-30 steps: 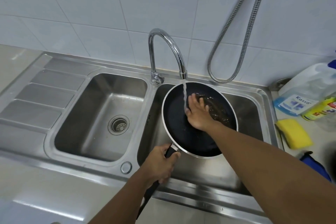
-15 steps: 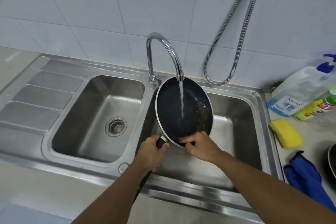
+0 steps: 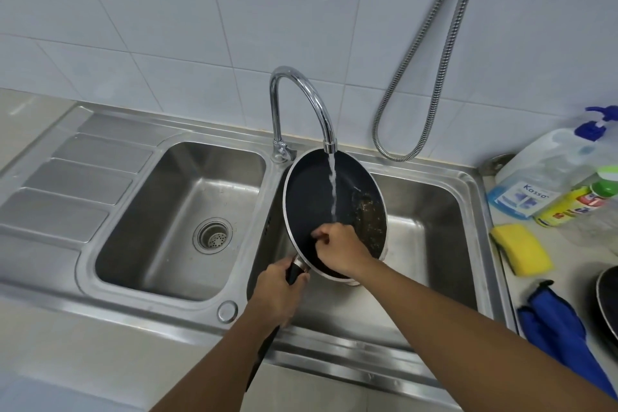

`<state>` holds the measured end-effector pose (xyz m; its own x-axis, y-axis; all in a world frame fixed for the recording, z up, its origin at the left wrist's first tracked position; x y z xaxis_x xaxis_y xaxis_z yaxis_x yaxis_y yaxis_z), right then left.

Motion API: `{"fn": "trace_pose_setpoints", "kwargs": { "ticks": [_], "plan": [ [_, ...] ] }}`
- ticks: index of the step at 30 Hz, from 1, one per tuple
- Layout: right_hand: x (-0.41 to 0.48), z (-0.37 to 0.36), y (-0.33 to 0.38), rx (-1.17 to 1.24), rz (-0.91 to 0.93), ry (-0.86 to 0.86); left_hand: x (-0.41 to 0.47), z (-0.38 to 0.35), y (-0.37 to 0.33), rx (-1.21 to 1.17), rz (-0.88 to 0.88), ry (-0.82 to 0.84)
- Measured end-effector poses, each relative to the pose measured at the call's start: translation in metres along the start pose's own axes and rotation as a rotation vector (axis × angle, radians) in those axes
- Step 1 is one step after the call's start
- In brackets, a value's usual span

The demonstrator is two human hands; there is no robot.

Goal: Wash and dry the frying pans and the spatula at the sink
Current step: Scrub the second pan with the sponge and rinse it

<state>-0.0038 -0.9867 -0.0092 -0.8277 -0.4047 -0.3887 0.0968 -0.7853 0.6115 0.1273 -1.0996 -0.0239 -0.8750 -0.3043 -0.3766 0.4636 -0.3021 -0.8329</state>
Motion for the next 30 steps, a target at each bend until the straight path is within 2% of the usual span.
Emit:
{"fn": "trace_pose_setpoints", "kwargs": {
  "ticks": [5, 7, 9, 11, 14, 18, 21, 24, 26, 30],
  "plan": [
    [0.007, 0.021, 0.062, 0.245, 0.073, -0.220, -0.005, 0.000, 0.003, 0.017, 0.032, 0.026],
    [0.026, 0.029, 0.090, 0.369, 0.032, -0.247, -0.009, 0.001, 0.005, -0.019, 0.060, 0.037],
    [0.057, 0.028, 0.111, 0.564, -0.117, -0.194, -0.012, 0.005, 0.008, 0.006, 0.060, 0.043],
    [0.080, 0.019, 0.125, 0.851, -0.307, -0.055, -0.015, 0.008, 0.011, 0.024, 0.061, 0.054],
    [0.098, 0.016, 0.142, 1.097, -0.441, 0.110, -0.017, 0.012, 0.017, 0.007, 0.067, 0.062],
    [0.120, 0.022, 0.148, 1.229, -0.482, 0.054, -0.014, 0.015, 0.026, -0.037, 0.087, 0.079],
    [0.131, 0.024, 0.147, 1.311, -0.441, -0.024, -0.011, 0.016, 0.030, -0.077, 0.116, 0.090],
    [0.135, 0.019, 0.147, 1.279, -0.360, -0.058, -0.009, 0.017, 0.031, -0.094, 0.120, 0.109],
    [0.127, 0.011, 0.145, 1.101, -0.287, -0.044, -0.009, 0.018, 0.032, -0.092, 0.120, 0.118],
    [0.092, 0.007, 0.127, 0.665, -0.015, -0.073, -0.006, 0.021, 0.028, -0.043, 0.108, 0.107]
  ]
}}
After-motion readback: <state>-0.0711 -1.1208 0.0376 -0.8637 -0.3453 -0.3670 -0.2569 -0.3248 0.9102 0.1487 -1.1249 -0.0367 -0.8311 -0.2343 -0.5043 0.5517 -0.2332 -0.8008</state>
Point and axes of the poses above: each hand's wrist, its own x-axis towards the middle knuckle, its own z-axis out of the back of the hand, y = z × x, the point moved 5 cm from there along x, towards the middle knuckle, and after that the axes turned 6 degrees about -z, right-handed, at the moved point
